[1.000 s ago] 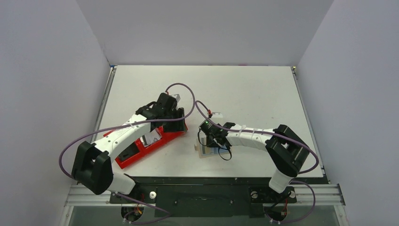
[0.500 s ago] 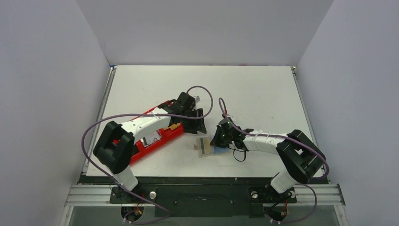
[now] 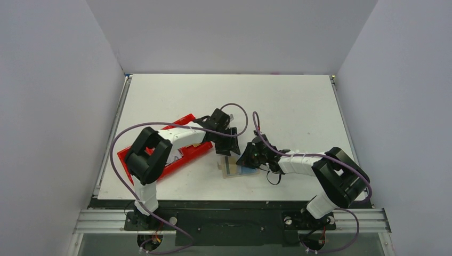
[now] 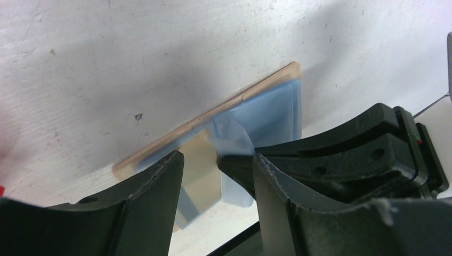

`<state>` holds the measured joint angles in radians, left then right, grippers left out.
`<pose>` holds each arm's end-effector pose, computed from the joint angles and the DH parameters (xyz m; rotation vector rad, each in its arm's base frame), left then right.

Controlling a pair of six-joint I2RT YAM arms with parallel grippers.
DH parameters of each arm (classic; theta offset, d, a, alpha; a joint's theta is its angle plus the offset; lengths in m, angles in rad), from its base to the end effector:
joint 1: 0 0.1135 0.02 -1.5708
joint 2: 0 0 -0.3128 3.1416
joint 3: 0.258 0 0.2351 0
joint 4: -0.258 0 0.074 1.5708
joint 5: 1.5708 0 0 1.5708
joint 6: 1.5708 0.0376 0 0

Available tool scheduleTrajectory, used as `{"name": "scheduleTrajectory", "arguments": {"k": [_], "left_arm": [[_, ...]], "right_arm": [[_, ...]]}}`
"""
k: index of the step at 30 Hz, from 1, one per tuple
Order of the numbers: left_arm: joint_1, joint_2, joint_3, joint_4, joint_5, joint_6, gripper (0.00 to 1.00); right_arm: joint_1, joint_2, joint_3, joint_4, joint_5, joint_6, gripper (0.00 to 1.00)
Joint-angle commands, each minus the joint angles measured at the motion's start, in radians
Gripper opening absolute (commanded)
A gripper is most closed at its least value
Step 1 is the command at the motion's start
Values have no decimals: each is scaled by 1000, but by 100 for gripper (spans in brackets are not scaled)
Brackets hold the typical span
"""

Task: Take the credit cards out of the card holder
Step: Remove the credit card from the card holder.

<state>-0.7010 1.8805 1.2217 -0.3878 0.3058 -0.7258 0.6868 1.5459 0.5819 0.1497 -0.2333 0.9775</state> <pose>0.2883 -0.2581 0.2246 0.0818 2.8274 -0.8255 0.2010 0.1760 0.1933 0.2595 2.6169 0.9791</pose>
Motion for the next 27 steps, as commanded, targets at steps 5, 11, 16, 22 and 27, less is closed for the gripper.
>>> {"name": "scheduleTrajectory", "arguments": {"k": [5,11,16,22,27], "left_arm": [[-17,44,42,86,49,-11,49],[-20,54,36,111,73,-22,50],[-22,57,41,121,86,-28,50],[-32,57,58,128,108,-33,50],[-49,57,86,129,126,-38,50]], "right_arm": [[-5,-41,-7,24,11,0,16],[-1,-103,15,-59,66,-25,28],[16,-145,34,-112,92,-35,32],[37,-189,43,-172,122,-42,35],[49,-269,44,-258,166,-51,43]]}}
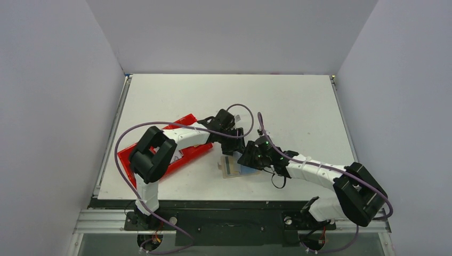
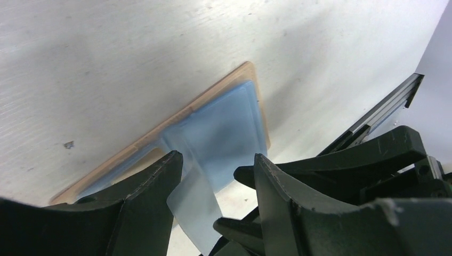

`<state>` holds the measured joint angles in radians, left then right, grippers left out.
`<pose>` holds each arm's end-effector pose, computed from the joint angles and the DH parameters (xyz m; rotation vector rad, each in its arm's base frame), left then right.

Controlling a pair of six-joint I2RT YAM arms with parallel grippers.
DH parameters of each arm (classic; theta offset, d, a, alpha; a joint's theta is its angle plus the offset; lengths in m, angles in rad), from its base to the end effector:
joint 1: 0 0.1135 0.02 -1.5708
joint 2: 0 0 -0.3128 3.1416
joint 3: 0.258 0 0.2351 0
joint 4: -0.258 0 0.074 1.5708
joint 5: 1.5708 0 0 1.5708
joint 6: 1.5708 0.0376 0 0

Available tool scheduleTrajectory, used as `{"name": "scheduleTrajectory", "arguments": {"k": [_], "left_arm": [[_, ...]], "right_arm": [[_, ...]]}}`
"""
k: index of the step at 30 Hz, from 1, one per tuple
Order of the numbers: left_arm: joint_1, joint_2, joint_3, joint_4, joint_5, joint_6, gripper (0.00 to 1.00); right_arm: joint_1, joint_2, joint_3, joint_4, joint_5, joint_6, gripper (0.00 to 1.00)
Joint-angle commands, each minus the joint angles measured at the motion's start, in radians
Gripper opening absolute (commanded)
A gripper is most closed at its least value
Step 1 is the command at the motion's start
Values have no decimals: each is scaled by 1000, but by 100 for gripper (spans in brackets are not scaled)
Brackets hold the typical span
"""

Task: Take the credit cards out of the card holder
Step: Remove the credit card from the card holder.

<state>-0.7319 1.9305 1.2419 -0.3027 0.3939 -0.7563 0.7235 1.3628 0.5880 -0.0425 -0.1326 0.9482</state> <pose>0.2904 -0.2802 0.2172 0.1330 2.8142 -0.9808 0.1735 0.1599 0.2222 0.2230 2.5843 0.8765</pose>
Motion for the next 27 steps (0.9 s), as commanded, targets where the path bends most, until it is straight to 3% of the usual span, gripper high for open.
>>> {"name": "scheduleTrajectory", "arguments": {"k": [1,13,27], "left_arm": [[-21,9,71,43,38,-8,50],[-60,95,145,53,42,-11,50],[-43,18,187,-42,-13,48,50]], "right_arm": [[15,-102,36,-77,78,-21,44],[16,-369,42,-287,212,-35,50],[4,-395,47,-307,223,-40,52]]}}
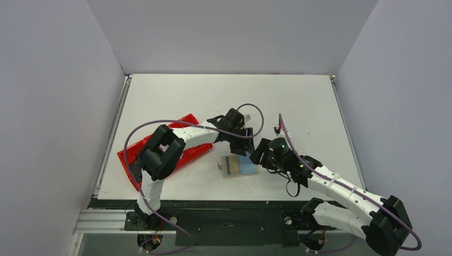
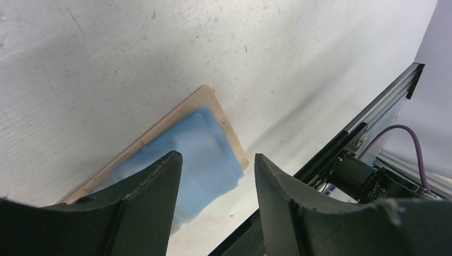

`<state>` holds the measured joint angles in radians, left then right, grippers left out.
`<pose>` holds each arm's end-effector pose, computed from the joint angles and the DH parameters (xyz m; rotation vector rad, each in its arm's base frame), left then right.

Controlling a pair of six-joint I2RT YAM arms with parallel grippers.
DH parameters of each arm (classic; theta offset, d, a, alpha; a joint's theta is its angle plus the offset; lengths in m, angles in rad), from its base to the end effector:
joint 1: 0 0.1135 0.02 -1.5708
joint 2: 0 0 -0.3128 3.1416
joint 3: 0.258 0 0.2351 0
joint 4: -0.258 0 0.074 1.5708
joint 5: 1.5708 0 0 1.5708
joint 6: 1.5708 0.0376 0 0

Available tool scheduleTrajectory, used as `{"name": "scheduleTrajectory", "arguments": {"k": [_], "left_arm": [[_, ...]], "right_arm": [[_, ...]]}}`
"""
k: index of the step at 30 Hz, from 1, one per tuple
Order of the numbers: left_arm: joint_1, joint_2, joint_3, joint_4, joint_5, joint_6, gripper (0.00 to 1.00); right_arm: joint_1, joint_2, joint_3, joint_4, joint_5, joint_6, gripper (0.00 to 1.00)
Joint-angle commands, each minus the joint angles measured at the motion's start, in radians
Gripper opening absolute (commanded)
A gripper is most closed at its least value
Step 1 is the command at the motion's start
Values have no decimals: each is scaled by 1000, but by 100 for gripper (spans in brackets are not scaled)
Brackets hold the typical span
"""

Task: Take the credit cards out of the card holder
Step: Remove the credit card from the card holder.

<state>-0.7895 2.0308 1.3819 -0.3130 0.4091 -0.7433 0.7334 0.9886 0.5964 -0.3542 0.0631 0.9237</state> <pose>0.2980 -0.3217 0.2152 0.2471 2.7939 -1.0282 0.1226 0.1073 0.2676 0.2654 2.4265 0.7344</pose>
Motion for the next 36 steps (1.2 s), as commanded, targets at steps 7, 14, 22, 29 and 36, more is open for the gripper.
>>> {"name": "scheduleTrajectory", "arguments": {"k": [7,14,22,29,36], "left_arm": [[36,-172,-16,-61,-89,47,50],[55,-243,-113,-71,-138,47,50],[72,-317,-216,-80,-176,45,50],[82,-363,-287,-84,-195,41,50],[86,-392,-329,-95,-218,42,43]], "right_arm": [[-28,-21,33,26,0,-19,52],[-47,-3,27,57,-35,-21,52],[-50,45,28,98,-54,-23,52],[-51,79,27,119,-94,-26,52],[-51,113,26,143,-109,-25,52]]}}
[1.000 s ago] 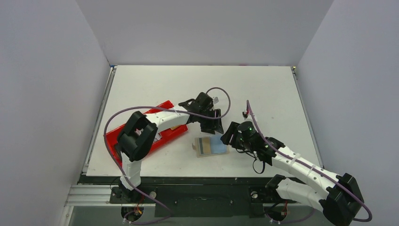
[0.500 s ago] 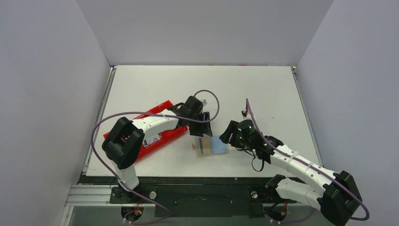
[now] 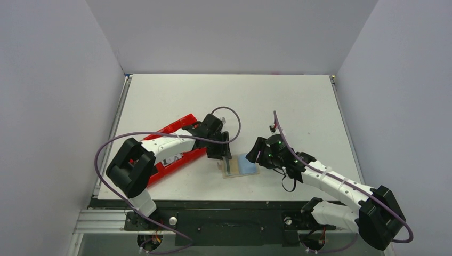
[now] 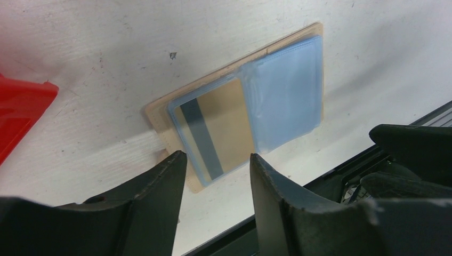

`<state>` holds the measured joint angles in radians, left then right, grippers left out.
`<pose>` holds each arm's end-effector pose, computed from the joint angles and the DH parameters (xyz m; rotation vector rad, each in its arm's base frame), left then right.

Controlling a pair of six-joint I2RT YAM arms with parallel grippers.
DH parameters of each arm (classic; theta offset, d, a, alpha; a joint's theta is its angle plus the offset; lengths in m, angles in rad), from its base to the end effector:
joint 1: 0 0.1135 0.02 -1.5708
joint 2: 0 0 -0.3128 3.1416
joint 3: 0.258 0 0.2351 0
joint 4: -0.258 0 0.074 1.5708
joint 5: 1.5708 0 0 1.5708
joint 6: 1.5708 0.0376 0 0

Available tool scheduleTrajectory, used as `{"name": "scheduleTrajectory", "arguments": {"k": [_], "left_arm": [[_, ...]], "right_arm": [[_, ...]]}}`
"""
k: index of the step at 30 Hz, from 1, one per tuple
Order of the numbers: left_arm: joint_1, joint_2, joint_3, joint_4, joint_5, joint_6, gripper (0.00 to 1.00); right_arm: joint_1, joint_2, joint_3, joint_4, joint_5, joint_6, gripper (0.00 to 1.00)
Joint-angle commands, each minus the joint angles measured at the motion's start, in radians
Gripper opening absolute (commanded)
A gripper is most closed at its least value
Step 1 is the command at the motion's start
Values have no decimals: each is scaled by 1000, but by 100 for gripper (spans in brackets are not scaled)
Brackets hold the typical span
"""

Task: Take the credit cards out of the card holder
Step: Remove the credit card from the card holder.

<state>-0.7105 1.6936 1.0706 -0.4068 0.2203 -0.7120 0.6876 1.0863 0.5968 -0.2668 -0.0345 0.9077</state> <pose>0.2485 -0.2247 0.2451 0.0832 2.7797 -0.7361 0.1416 0.1180 0.2598 0.2541 2.4671 0.7956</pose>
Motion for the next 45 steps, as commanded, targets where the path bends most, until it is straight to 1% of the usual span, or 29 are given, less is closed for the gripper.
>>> {"name": "scheduleTrajectory", "arguments": {"k": [1,12,18,22,26,30,35,45], "left_arm": [[9,-57,-27,-2,-35,11,42],[22,-75,-83,11,-39,7,30],[30,-79,-100,14,-39,7,25],[32,-72,-111,23,-31,6,20],[35,-62,-121,25,-40,8,16],[38,-54,-127,21,-51,10,9],[43,-33,-132,11,-56,8,0],[50,-2,-120,3,-45,5,0]], "right_arm": [[-5,19,27,61,-14,-9,52],[-1,103,42,95,-48,-14,51],[38,183,89,88,-33,-37,51],[85,248,149,64,-5,-59,51],[138,342,239,-7,46,-90,50],[173,435,305,-62,106,-110,51],[216,495,359,-104,167,-131,51],[285,552,388,-131,228,-142,52]]}}
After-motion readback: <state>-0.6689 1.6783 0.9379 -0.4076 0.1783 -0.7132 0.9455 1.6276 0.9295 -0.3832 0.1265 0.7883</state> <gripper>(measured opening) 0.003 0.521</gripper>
